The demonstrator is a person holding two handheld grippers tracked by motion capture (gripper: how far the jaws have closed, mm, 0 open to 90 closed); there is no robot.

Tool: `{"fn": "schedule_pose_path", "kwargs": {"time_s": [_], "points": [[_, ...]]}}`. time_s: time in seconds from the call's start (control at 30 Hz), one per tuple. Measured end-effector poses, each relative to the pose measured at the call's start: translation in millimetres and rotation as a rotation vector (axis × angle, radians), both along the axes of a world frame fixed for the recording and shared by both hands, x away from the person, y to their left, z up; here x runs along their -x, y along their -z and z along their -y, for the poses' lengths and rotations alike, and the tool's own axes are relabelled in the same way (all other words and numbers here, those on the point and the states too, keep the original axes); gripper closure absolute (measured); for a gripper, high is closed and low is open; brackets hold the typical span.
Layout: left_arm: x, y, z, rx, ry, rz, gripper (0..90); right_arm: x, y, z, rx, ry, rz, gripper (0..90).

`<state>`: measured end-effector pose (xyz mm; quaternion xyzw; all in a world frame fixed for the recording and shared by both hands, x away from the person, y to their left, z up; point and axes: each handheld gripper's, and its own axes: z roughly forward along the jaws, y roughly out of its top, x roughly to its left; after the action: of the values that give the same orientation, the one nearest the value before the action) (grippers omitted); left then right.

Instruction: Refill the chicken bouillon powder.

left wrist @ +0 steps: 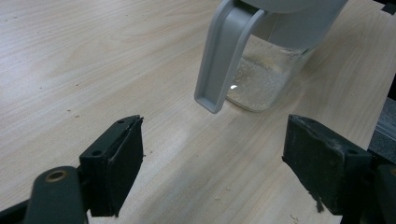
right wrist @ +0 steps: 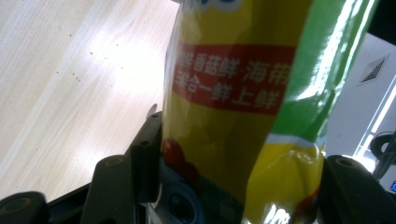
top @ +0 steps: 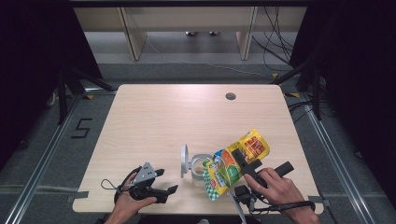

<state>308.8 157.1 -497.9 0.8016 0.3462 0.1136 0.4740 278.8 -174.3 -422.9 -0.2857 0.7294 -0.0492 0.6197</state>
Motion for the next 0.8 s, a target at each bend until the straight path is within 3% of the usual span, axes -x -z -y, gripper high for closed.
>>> {"fn": "schedule_pose_path", "kwargs": {"time_s": [0.1,0.17,0.3,0.47,0.5,0.53,0.57,0.63,0.8], "points": [[0.0,0.1,0.0,-0.001,0.008,-0.006,19.6,0.6,-0.1,-0.7,0.007,-0.007,0.013,44.5],[-1.6,0.2,-0.5,-0.007,0.027,0.015,19.7,1.0,-1.4,-1.2,0.031,-0.005,0.025,44.6],[-0.6,-0.1,-0.3,-0.004,0.009,0.012,19.6,1.5,-0.3,-0.9,0.000,-0.005,0.008,44.6],[-0.9,-0.3,-0.3,-0.003,0.013,0.010,19.6,2.6,-2.1,-2.1,0.007,-0.013,0.013,44.7],[-0.6,-0.4,-0.2,-0.006,0.011,0.011,19.7,2.8,-2.3,-2.4,0.009,-0.016,0.019,44.6],[-1.4,-0.9,-2.1,-0.034,0.018,0.015,19.6,3.0,-2.5,-2.5,0.003,-0.014,0.022,44.7],[-1.0,-0.3,-0.5,0.001,0.019,0.007,19.7,3.5,-2.4,-2.6,0.006,-0.011,0.019,44.7],[-1.3,-0.6,-1.5,-0.009,0.021,0.008,19.7,4.2,-3.5,-3.7,0.027,-0.017,0.024,44.7],[-1.2,-0.7,-1.4,-0.009,0.023,0.008,19.7,2.8,-1.2,-3.4,0.013,-0.021,0.020,45.5]]}}
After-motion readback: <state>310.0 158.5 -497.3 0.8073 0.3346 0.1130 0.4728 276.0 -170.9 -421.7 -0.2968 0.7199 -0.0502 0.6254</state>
